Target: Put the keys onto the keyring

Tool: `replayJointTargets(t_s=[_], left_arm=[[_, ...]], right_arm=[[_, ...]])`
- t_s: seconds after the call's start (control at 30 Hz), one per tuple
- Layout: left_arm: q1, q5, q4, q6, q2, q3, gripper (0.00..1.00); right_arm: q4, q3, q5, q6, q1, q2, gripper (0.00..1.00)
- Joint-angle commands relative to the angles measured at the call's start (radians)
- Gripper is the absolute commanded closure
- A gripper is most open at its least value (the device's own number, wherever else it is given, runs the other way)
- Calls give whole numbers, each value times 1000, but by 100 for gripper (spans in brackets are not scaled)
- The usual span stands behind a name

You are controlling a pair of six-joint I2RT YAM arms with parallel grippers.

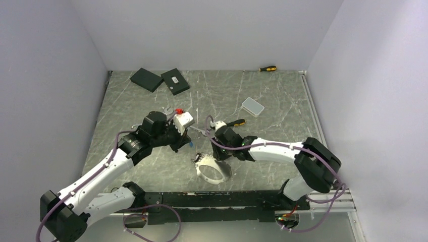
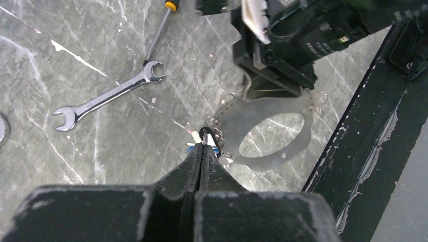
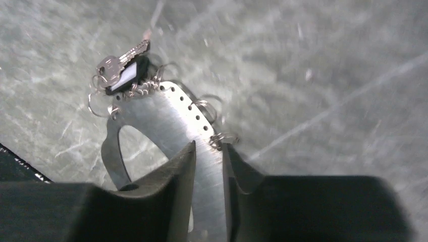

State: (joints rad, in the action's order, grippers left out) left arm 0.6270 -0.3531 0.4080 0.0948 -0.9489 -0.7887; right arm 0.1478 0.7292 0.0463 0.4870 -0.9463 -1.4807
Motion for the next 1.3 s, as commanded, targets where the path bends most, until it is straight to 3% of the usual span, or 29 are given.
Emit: replayJointTargets(t_s=[0.0, 0.07, 0.17, 0.4, 0.73, 1.0, 1.27], left_arm=[[-4, 24, -31, 37, 22, 8, 100], [-4, 27, -31, 39, 22, 8, 100], [-8, 31, -38, 39, 20, 6, 100], [-29, 30, -51, 36, 0, -7, 100], [-35, 8, -60, 40, -11, -3, 100], [-35, 32, -58, 43, -14, -8, 100], [-36, 22, -62, 40, -8, -6, 100]], right_arm=[[-34, 112, -50, -186, 21, -17, 57], [-35, 76, 13, -111, 22, 30, 47], [-7, 24, 117, 33, 23, 104, 43], [3, -34, 152, 262, 21, 116, 50], [-97, -11, 17, 83, 109, 45, 60], [-58, 91, -22, 135, 48, -22, 58], [-68, 162, -79, 68, 56, -69, 58]])
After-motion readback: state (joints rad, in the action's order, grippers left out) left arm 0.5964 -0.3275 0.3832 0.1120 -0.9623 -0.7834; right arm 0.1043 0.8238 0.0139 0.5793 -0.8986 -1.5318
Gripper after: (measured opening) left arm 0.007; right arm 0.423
